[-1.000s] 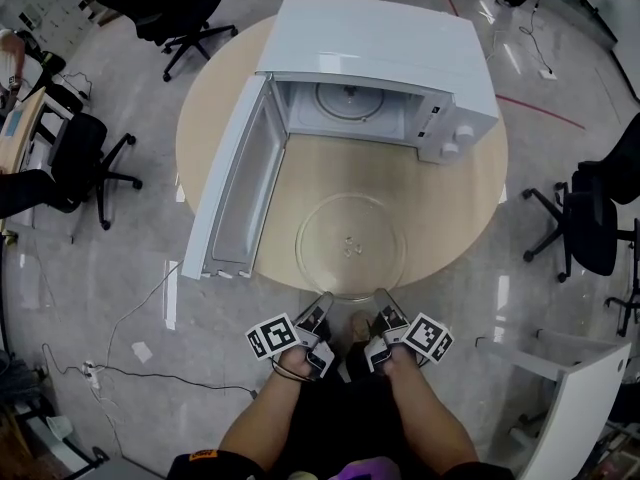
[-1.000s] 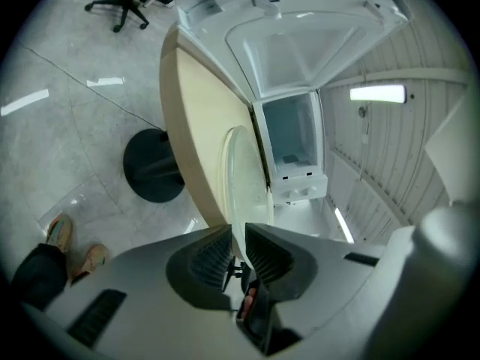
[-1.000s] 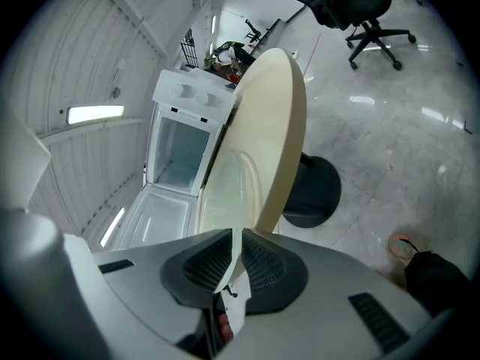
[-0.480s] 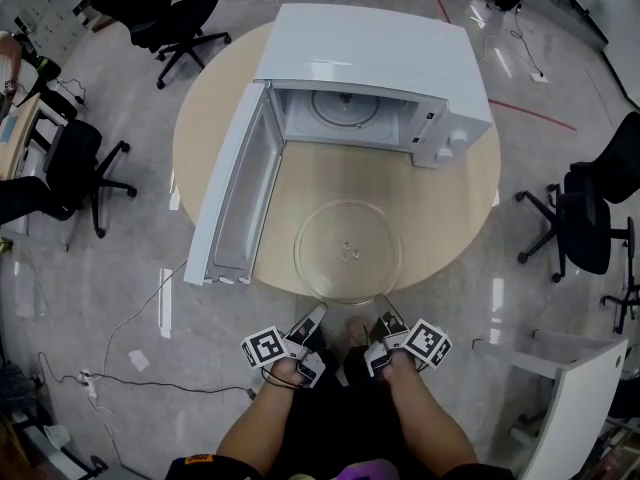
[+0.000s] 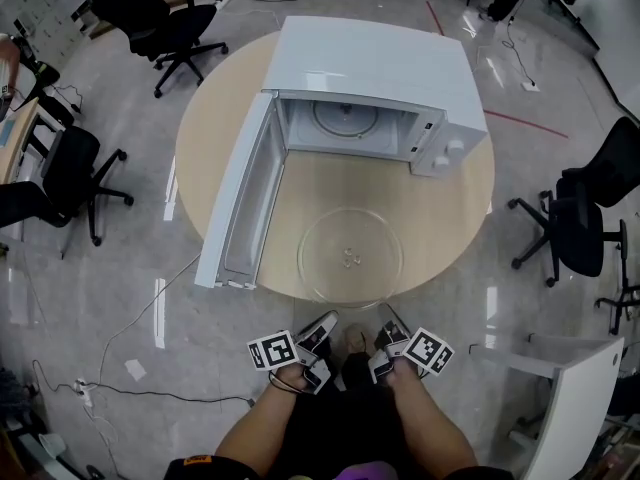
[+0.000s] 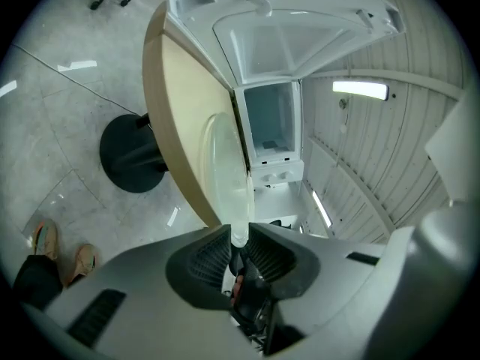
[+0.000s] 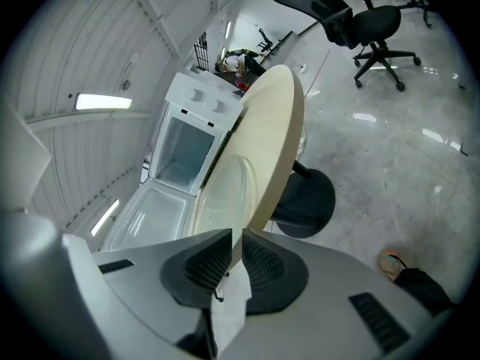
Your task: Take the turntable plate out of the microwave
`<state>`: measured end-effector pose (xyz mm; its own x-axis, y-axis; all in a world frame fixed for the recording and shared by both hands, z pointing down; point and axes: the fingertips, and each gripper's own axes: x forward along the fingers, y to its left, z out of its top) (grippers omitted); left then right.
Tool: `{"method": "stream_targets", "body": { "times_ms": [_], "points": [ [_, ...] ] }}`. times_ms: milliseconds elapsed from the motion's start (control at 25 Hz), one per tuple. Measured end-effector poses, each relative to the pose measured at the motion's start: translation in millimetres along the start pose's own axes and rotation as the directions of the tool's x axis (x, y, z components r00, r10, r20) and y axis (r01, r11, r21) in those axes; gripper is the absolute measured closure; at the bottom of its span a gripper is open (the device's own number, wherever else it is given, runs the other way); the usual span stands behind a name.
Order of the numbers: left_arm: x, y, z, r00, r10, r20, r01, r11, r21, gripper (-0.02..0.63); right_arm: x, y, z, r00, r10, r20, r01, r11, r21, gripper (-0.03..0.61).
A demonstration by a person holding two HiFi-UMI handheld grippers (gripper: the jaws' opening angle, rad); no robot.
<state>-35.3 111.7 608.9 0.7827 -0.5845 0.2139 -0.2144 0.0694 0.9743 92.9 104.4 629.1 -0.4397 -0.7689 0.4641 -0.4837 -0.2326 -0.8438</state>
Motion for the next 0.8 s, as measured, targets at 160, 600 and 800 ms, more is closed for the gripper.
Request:
{"method": "stream_targets", "body": {
  "times_ms": [160,600,800],
  "points": [
    [-7.5,-14.8,-6.5,0.999,-0.008,-0.035,0.010,0.999,0.053,0.499,-15.8,4.6,1.6,0.999,-0.029,0.029,0.031,0.997,-0.067,0.528],
    [-49.4,-176.3,21.4,0.985,-0.011,0.170,-0.120,0.666,0.736,0.568,-77.0,147.0,41.8,0.992,0.054,0.116,0.052,0.660,-0.750,0.529],
    [-82.2,-246.4,8.1,0.931,-0.045,0.362,-0.305,0.446,0.841,0.568,-127.6,211.5,51.4,0.974,0.184,0.130,0.027,0.478,-0.878,0.529]
  ]
}}
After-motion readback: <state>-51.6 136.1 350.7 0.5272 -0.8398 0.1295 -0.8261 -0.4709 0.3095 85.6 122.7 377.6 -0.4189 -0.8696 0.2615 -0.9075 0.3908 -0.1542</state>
